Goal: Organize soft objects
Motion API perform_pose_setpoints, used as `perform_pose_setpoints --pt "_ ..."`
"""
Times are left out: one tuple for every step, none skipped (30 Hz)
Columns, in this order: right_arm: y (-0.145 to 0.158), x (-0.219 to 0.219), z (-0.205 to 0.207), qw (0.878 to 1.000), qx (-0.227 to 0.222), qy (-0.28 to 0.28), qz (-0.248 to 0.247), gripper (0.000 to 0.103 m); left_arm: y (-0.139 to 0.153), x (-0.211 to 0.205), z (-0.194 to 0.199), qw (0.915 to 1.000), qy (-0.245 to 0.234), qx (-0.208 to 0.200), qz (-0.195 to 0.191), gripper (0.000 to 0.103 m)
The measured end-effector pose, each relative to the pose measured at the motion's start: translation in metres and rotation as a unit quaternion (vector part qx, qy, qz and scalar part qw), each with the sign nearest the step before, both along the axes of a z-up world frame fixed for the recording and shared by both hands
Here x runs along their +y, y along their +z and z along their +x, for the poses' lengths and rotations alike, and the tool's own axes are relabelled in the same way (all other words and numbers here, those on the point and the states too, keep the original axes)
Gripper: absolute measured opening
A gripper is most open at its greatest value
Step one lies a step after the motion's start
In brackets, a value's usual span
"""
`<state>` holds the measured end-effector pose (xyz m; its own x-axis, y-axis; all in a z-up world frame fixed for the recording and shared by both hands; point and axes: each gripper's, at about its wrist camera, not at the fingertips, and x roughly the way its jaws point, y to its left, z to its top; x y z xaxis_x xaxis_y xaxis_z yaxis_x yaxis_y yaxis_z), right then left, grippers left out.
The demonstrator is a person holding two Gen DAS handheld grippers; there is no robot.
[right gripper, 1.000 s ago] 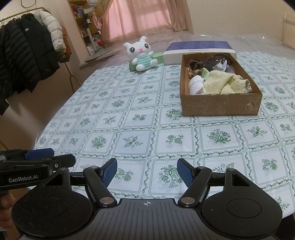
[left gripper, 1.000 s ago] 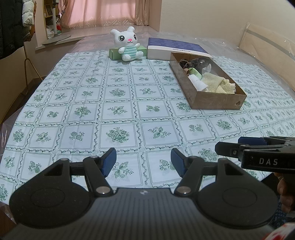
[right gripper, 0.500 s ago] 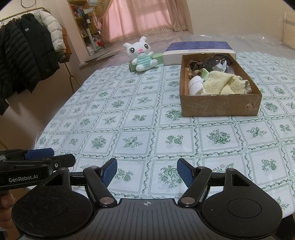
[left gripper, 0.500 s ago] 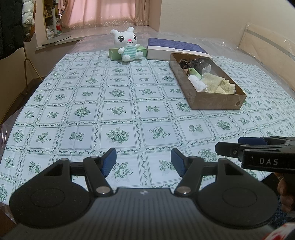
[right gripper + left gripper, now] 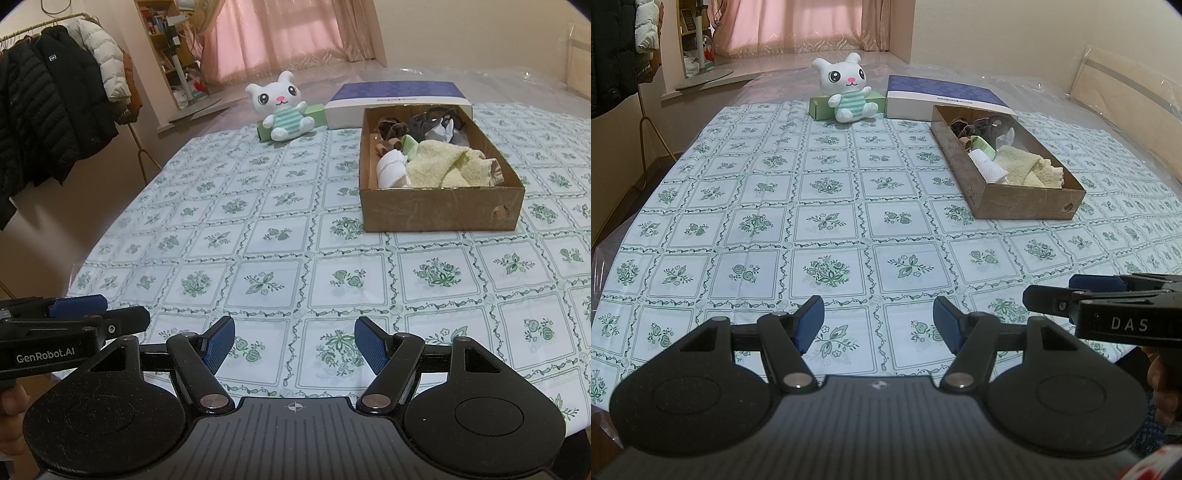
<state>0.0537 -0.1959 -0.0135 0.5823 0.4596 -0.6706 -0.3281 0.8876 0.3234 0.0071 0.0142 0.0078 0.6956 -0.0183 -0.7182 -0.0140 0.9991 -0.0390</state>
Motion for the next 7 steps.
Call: perform_pose_setpoints --pt "-0.0001 0.0003 0.0001 1.0 0.0 0.0 0.0 0.071 0.0 0.0001 0.0001 1.0 0.0 0.0 0.0 0.063" --pt "-0.0006 0.0005 0.0002 1.0 0.001 0.0 -0.001 0.071 -0.0005 0.0002 0.0 1.0 0.0 0.0 0.0 0.063" --pt "-0.001 0.0008 0.0002 1.0 0.001 -0.001 -0.001 0.071 -0.0015 0.0005 0.0003 1.0 0.0 0.001 -0.001 0.063" --pt "-0.0014 0.0011 0.0007 1.0 0.002 -0.001 -0.001 0.071 -0.0028 0.001 0.0006 1.0 0.001 0.002 0.0 0.063" --pt "-0.0019 0.0012 0.0005 1.0 0.002 -0.001 -0.002 0.071 -0.0041 0.0015 0.0008 1.0 0.001 0.003 0.0 0.063" --pt "-0.0029 0.0016 0.0008 1.0 0.003 -0.001 -0.002 0.071 -0.0055 0.0021 0.0012 1.0 0.001 0.005 -0.001 0.063" --pt "-0.0039 0.0017 0.0012 1.0 0.004 -0.001 -0.003 0.071 -0.0071 0.0026 0.0027 1.0 0.002 0.007 -0.002 0.063"
